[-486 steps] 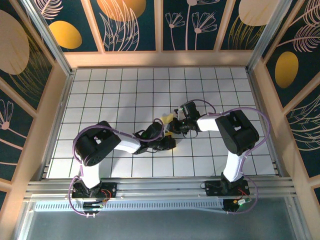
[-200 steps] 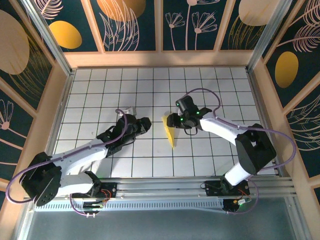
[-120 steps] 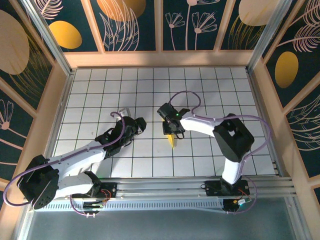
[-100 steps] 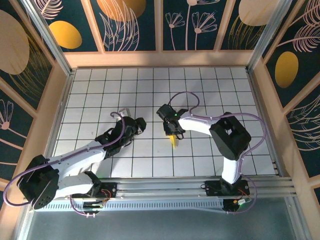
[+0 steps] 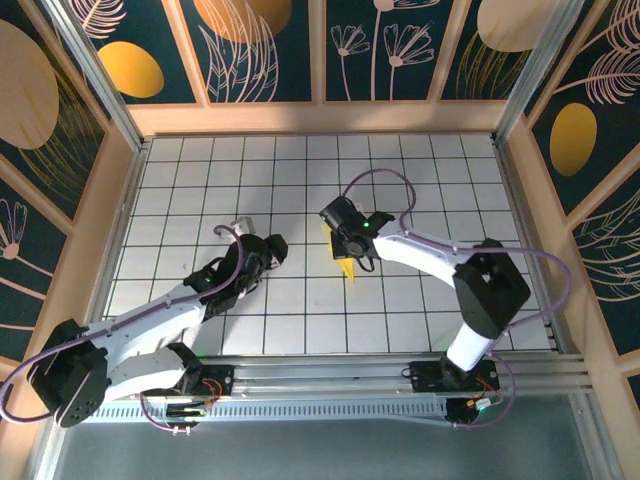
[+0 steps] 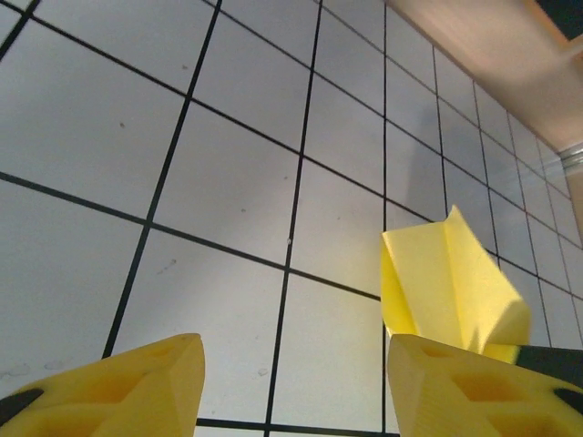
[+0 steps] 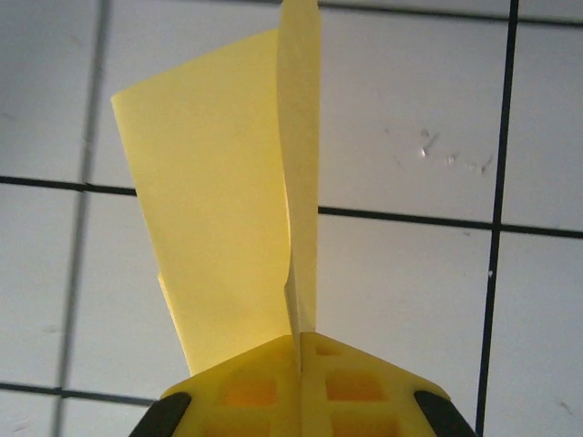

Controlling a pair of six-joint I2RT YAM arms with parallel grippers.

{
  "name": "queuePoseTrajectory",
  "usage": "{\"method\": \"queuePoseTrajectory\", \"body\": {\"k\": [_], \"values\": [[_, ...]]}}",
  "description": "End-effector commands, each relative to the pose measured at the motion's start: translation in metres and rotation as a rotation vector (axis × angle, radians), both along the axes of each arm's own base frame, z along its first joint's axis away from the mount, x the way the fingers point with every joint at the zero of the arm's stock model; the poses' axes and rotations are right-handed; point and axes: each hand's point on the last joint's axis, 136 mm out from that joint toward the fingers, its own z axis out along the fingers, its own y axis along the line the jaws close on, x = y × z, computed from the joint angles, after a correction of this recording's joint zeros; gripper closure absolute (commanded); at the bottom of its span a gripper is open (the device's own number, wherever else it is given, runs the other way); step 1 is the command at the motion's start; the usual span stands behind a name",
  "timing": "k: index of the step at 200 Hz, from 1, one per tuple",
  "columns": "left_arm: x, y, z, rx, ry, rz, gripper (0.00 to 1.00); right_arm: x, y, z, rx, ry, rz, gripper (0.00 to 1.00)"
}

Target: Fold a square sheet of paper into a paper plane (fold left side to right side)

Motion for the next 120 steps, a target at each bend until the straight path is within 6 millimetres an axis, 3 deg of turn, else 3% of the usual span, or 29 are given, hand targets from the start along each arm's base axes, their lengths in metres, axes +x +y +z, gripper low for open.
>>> {"method": "queuePoseTrajectory", "body": {"k": [1, 23, 46, 80, 120], "values": [[0.004, 0.011, 0.024, -0.02, -0.054, 0.056, 0.41, 0.007, 0.015, 0.035, 0.17, -0.043, 0.044, 1.0], [0.002, 0.021, 0.032, -0.029, -0.077, 0.095, 0.39, 0.005, 0.043, 0.061, 0.426, -0.038, 0.137, 1.0], [-0.001, 0.035, 0.034, -0.015, -0.091, 0.142, 0.39, -0.004, 0.069, 0.071, 0.645, 0.013, 0.219, 1.0], [-0.007, 0.05, 0.034, 0.004, -0.097, 0.183, 0.38, -0.019, 0.094, 0.049, 0.822, 0.135, 0.265, 1.0], [-0.009, 0.054, 0.033, 0.003, -0.102, 0.198, 0.37, -0.026, 0.104, 0.006, 0.911, 0.247, 0.229, 1.0]]}}
